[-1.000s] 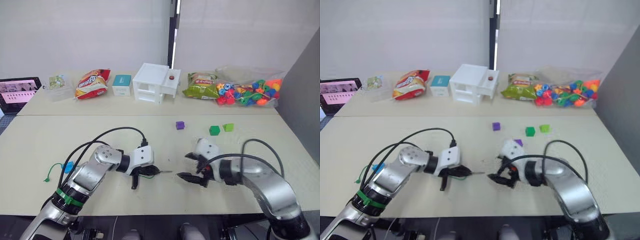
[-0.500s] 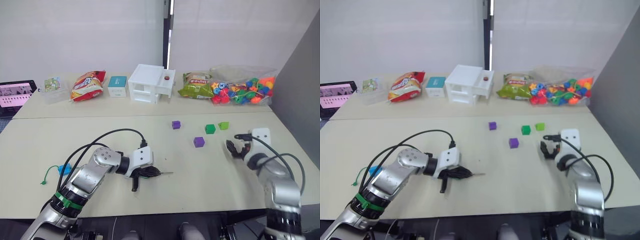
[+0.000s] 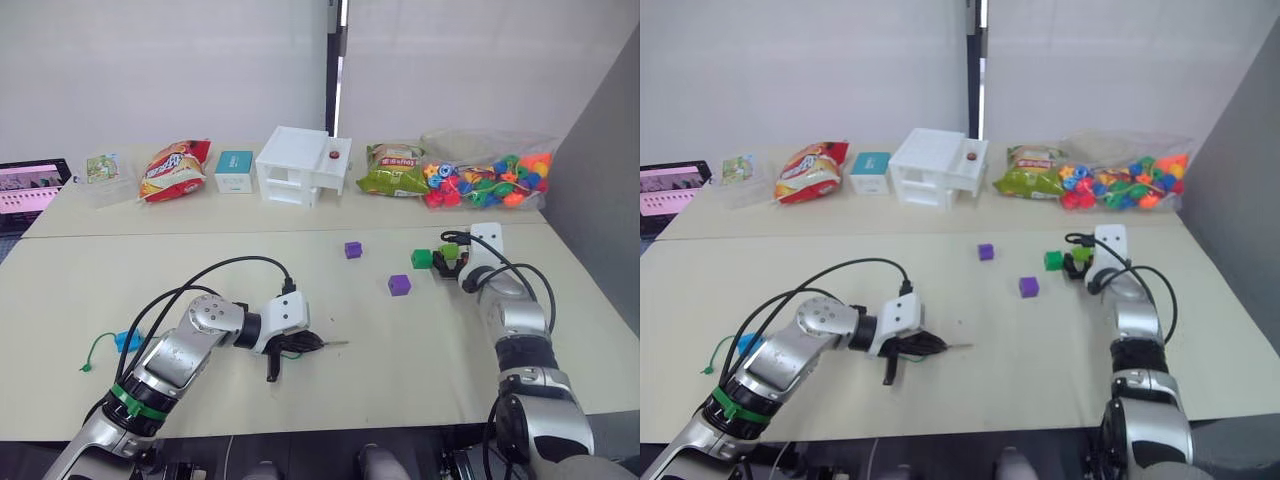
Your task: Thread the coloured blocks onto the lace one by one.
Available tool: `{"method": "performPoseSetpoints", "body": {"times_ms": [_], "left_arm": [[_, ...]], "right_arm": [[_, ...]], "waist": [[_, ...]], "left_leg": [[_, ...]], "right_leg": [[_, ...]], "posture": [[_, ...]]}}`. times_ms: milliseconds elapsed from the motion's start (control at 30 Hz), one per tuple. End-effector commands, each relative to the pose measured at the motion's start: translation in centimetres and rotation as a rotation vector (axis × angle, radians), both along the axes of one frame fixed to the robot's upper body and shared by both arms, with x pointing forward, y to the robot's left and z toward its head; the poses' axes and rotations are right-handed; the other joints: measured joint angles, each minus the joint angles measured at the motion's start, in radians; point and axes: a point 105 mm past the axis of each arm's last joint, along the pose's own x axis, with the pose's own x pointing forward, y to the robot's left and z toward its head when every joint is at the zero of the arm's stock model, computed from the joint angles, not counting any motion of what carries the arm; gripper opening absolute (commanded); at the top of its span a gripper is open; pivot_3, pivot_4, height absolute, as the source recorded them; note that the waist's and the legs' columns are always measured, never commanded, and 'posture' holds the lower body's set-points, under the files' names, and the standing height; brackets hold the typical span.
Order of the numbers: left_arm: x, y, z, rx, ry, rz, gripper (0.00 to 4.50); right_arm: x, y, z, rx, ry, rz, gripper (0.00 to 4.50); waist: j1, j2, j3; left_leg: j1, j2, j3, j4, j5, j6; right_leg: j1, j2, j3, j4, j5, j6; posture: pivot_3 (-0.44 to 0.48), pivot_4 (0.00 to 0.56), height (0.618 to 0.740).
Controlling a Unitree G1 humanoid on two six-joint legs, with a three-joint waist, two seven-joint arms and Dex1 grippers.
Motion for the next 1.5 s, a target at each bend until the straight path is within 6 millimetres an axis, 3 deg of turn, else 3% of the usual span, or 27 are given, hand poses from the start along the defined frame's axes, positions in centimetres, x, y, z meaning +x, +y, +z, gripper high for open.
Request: {"method": "performPoseSetpoints", "body": {"times_ms": [33, 133, 367, 467, 600, 667, 767, 833, 933, 1100, 1300, 1500], "left_arm": [[-0.1, -0.2, 0.7, -0.016, -0.027, -0.005, 0.0], [-0.3, -0.2, 0.7, -0.016, -0.029, -0.003, 0.0], [-0.6, -0.1, 0.6, -0.014, -0.026, -0.002, 0.0], [-0.7, -0.1, 0.6, -0.012, -0.025, -0.004, 0.0], [-0.7, 0.1, 0.6, -0.007, -0.024, -0.004, 0.0], [-0.6, 0.3, 0.6, -0.004, -0.025, -0.001, 0.0], [-0.4, 0.6, 0.6, -0.001, -0.024, 0.006, 0.0], [-0.3, 0.8, 0.6, 0.001, -0.023, 0.01, 0.0], [-0.1, 0.9, 0.6, 0.001, -0.02, 0.012, 0.0], [0.0, 0.8, 0.6, 0.002, -0.014, -0.003, 0.0], [0.0, 0.8, 0.9, 0.002, -0.02, -0.016, 0.0], [0.0, 1.2, 1.1, 0.007, -0.024, -0.015, 0.0]], "right_arm": [[0.7, -0.4, 0.9, -0.008, -0.037, -0.009, 4.45], [0.9, -0.1, 0.8, 0.006, -0.041, 0.006, 3.67], [1.2, 0.6, 1.6, 0.049, -0.089, 0.037, 1.25], [1.0, 0.1, 2.3, 0.059, -0.124, 0.018, 1.17], [-0.5, -0.4, 5.8, 0.051, -0.249, 0.001, 1.17], [-2.2, 0.3, 7.7, 0.031, -0.3, 0.02, 1.17], [-5.8, 3.5, 10.4, 0.034, -0.352, 0.109, 1.17], [-8.5, 7.1, 11.0, 0.05, -0.336, 0.213, 1.17], [-12.0, 11.7, 10.3, 0.089, -0.272, 0.347, 1.17], [-16.8, 17.1, 6.0, 0.117, -0.058, 0.466, 1.17], [-18.6, 17.6, -0.2, 0.037, 0.174, 0.44, 1.17], [-17.4, 17.6, -2.9, 0.049, 0.251, 0.378, 1.17]], "waist": [[-0.001, 0.0, 0.0], [-0.002, 0.0, 0.0], [0.0, 0.0, 0.0], [-0.001, 0.0, 0.0], [0.001, 0.001, 0.0], [0.002, 0.001, 0.0], [0.004, 0.003, 0.0], [0.001, 0.003, 0.0], [0.001, 0.003, 0.0], [0.015, 0.003, 0.0], [0.026, 0.003, 0.0], [0.016, 0.003, 0.0]], "left_leg": [[0.0, 0.0, 0.0, 0.0, 0.0, 0.0], [0.0, 0.0, 0.0, 0.0, 0.0, 0.0], [0.0, 0.0, 0.0, 0.0, 0.0, 0.0], [0.0, 0.0, 0.0, 0.0, 0.0, 0.0], [-0.001, 0.0, -0.001, 0.0, 0.0, 0.0], [-0.002, 0.0, -0.001, 0.0, 0.0, 0.0], [-0.003, 0.0, -0.002, 0.0, 0.0, 0.0], [-0.003, 0.0, -0.002, 0.0, 0.0, 0.0], [-0.002, 0.001, -0.003, 0.0, 0.0, 0.0], [-0.002, 0.0, -0.004, 0.001, 0.0, 0.0], [-0.002, -0.001, -0.003, 0.001, 0.0, 0.0], [0.0, 0.001, -0.003, 0.0, 0.0, 0.0]], "right_leg": [[0.0, 0.0, 0.0, 0.0, 0.0, 0.0], [0.0, 0.0, 0.0, 0.0, 0.0, 0.0], [0.0, 0.0, 0.0, 0.0, 0.0, 0.0], [0.0, 0.0, 0.0, 0.0, 0.0, 0.0], [-0.001, 0.0, 0.0, 0.0, 0.0, 0.0], [-0.001, 0.0, 0.0, 0.001, 0.0, 0.0], [-0.002, 0.0, -0.001, 0.001, 0.0, 0.0], [-0.003, 0.0, -0.001, 0.001, 0.0, 0.0], [-0.002, 0.001, -0.001, 0.001, 0.0, 0.0], [-0.001, 0.001, -0.002, 0.001, 0.0, 0.0], [-0.001, 0.0, -0.002, -0.001, 0.0, 0.0], [0.0, 0.002, -0.002, -0.001, 0.0, 0.0]], "posture": [[0.0, 0.15, 0.74], [0.0, 0.15, 0.74], [0.0, 0.15, 0.74], [0.0, 0.15, 0.74], [0.0, 0.15, 0.74], [0.0, 0.15, 0.74], [0.0, 0.15, 0.74], [0.0, 0.15, 0.74], [0.0, 0.15, 0.74], [0.0, 0.15, 0.74], [0.0, 0.15, 0.74], [0.0, 0.15, 0.74]]}}
